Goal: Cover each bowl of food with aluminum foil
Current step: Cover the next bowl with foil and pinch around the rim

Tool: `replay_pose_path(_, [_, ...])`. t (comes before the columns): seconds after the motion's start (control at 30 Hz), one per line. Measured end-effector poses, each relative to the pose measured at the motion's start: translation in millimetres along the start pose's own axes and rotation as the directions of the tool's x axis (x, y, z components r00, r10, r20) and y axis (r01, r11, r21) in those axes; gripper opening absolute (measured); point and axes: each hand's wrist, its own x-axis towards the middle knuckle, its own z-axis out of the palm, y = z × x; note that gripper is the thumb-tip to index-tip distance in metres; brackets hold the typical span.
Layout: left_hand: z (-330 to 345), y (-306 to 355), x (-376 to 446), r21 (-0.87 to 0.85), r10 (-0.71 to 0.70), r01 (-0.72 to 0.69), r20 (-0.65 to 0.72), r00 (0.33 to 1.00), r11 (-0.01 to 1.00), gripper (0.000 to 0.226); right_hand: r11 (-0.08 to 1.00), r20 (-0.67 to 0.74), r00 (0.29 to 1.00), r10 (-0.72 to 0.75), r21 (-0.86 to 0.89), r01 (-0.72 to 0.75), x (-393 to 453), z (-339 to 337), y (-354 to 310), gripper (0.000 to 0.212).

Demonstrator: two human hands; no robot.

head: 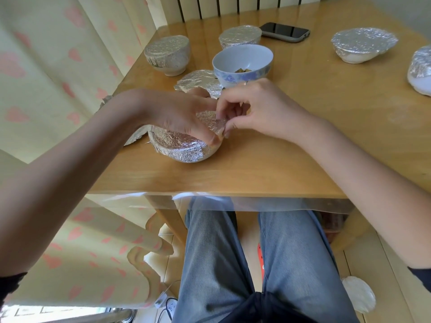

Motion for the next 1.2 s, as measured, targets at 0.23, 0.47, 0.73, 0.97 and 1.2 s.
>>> replay_pose_path(0.23, [0.9,-0.4,-0.3,-0.015,-0.004,0.004,-0.006,1.000,1.000,0.059,0.995,0.097,0.993,-0.070,-0.063,0.077,7.3,-6.5,-3.6,0.020])
replay_pose_path(0.47, [1.0,0.4,-1.2,-0.009,-0.013,0.012,-0.014,1.000,1.000,0.065,0.998,0.028,0.998,-0.059,0.032,0.058,-0.3,-1.1,1.0,0.023])
replay_pose_path(0.73, [-0.1,-1.2,0.1,-0.023,-0.053,0.053,-0.003,0.999,0.998,0.075,0.958,0.010,1.000,-0.022,0.286,0.018,1.4,4.4,15.7,0.018])
replay_pose_path(0.97, [0.4,1.1,-0.2,-0.006,-0.063,0.063,-0.002,0.998,0.998,0.069,0.931,0.038,0.999,0.000,0.363,-0.014,8.4,5.3,19.6,0.018])
replay_pose_path(1.2, [0.2,3.1,-2.5,0.002,-0.081,0.081,-0.003,0.997,0.997,0.073,0.925,0.004,0.999,0.038,0.378,-0.037,1.1,3.7,17.8,0.030])
